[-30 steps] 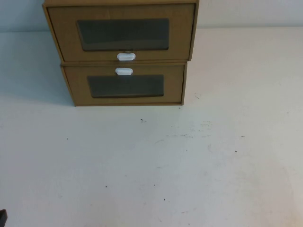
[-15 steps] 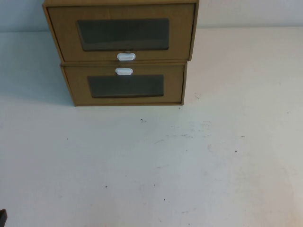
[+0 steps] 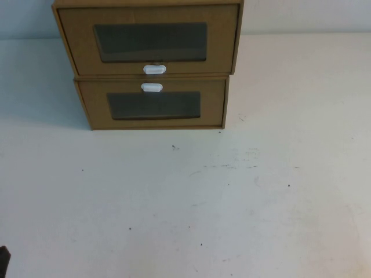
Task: Open the shoe box
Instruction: 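Pull the top drawer of the cardboard box fully open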
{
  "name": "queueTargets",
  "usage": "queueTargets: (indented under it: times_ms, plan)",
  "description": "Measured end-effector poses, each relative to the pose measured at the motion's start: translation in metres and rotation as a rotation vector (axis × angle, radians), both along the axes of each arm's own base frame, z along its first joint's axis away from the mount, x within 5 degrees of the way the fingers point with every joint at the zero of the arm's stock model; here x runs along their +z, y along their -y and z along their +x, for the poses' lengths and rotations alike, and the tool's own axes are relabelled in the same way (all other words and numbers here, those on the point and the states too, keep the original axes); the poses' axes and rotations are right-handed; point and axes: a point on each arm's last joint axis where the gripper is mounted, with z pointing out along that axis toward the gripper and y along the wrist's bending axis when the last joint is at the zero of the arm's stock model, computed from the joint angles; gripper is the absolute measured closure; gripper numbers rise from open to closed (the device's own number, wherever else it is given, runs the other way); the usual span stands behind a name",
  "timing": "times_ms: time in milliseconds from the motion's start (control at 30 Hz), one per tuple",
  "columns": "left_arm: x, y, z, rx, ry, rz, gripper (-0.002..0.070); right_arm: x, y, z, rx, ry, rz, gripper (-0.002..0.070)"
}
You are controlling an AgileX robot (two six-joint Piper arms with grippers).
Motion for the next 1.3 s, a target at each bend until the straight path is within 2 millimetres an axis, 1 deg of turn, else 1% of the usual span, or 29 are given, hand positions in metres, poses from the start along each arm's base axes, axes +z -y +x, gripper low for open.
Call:
queueTargets:
  times_ms: [167, 267, 367, 533, 633, 667, 800, 933, 1100, 1233, 1300]
  plan:
    - [0.014, 0.002, 0.002, 0.049, 0.098, -0.396, 0.0680, 0.000, 0.000, 0.000, 0.000, 0.000, 0.000, 0.0690]
    - [0.020, 0.000, 0.003, 0.074, 0.147, -0.530, 0.0680, 0.000, 0.000, 0.000, 0.000, 0.000, 0.000, 0.0690]
    - [0.023, -0.002, 0.003, 0.089, 0.178, -0.571, 0.0680, 0.000, 0.000, 0.000, 0.000, 0.000, 0.000, 0.0690]
    - [0.025, -0.003, 0.003, 0.098, 0.197, -0.583, 0.0680, 0.000, 0.000, 0.000, 0.000, 0.000, 0.000, 0.0690]
    - [0.026, -0.002, 0.003, 0.090, 0.185, -0.581, 0.0680, 0.000, 0.000, 0.000, 0.000, 0.000, 0.000, 0.0690]
    - [0.029, 0.000, 0.004, 0.079, 0.162, -0.572, 0.0680, 0.000, 0.000, 0.000, 0.000, 0.000, 0.000, 0.0690]
    - [0.057, 0.007, 0.011, 0.016, 0.035, -0.449, 0.0680, 0.000, 0.000, 0.000, 0.000, 0.000, 0.000, 0.0690]
    - [0.093, 0.017, 0.031, -0.068, -0.141, -0.315, 0.0680, 0.000, 0.000, 0.000, 0.000, 0.000, 0.000, 0.0690]
    - [0.146, 0.027, 0.075, -0.198, -0.272, -0.141, 0.0680, 0.000, 0.000, 0.000, 0.000, 0.000, 0.000, 0.0690]
    - [0.186, 0.035, 0.114, -0.299, -0.307, -0.055, 0.0680, 0.000, 0.000, 0.000, 0.000, 0.000, 0.000, 0.0690]
    - [0.210, 0.040, 0.138, -0.353, -0.296, -0.026, 0.0680, 0.000, 0.000, 0.000, 0.000, 0.000, 0.000, 0.0690]
